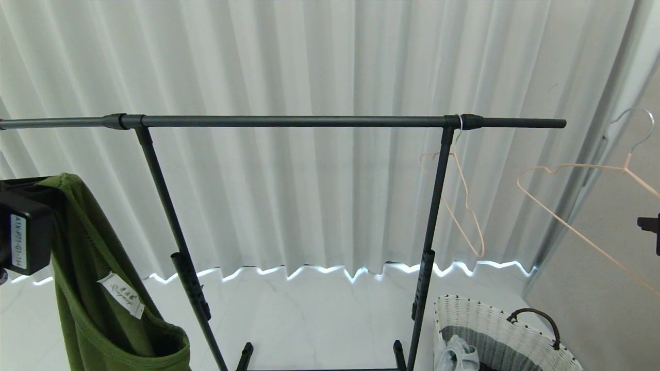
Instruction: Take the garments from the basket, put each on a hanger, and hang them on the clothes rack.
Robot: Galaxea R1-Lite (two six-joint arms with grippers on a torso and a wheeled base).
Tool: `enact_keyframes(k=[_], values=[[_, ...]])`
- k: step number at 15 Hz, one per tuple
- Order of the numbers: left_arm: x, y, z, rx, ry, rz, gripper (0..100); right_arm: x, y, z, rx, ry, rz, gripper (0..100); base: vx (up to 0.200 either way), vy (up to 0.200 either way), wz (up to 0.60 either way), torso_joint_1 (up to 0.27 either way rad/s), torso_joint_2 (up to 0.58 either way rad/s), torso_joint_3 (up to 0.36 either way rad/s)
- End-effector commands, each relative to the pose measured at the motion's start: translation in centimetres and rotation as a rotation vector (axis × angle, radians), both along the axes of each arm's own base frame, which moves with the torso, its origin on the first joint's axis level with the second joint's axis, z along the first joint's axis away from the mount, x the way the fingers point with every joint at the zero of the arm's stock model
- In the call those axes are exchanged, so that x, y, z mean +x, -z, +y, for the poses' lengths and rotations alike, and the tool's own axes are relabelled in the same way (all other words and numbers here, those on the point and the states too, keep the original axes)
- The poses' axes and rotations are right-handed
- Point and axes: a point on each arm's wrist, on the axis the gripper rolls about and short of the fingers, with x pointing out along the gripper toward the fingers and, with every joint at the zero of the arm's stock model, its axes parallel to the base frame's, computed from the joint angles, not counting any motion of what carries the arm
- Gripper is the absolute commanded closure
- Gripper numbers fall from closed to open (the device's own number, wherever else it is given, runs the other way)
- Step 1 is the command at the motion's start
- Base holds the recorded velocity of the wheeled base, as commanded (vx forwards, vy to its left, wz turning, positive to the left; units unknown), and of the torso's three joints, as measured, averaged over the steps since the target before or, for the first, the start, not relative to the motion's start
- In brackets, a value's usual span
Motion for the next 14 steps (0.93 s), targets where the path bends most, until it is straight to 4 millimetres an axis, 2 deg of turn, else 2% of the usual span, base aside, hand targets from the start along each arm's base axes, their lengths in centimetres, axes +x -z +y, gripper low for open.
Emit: enact_keyframes(k=[1,5,8,12,14], values=[[0.1,0.0,0.0,0.001,-0.001,0.001,100,-1.3,-0.9,0.0,0.001,-0.005,-0.056,100,-0.2,0.2,0.0,0.007,0.01,-0.002],[0.3,0.0,-0.2,-0.001,0.002,-0.002,100,-2.5,-2.3,0.1,0.01,-0.018,-0.177,100,-0.2,0.2,0.0,-0.001,0.0,0.004],[0.7,0.2,-0.4,0.004,0.002,0.008,100,-2.6,-3.2,0.4,0.026,-0.092,-0.26,100,0.0,0.0,0.0,0.0,0.0,0.0],[1.0,0.3,-0.6,0.008,0.004,0.015,100,-2.9,-3.1,1.7,0.043,-0.199,-0.26,100,0.0,0.0,0.0,0.0,0.0,0.0],[1.2,0.2,-0.7,0.003,0.004,0.003,100,-3.1,-2.6,4.0,0.06,-0.361,-0.234,100,0.0,0.0,0.0,0.0,0.0,0.0]])
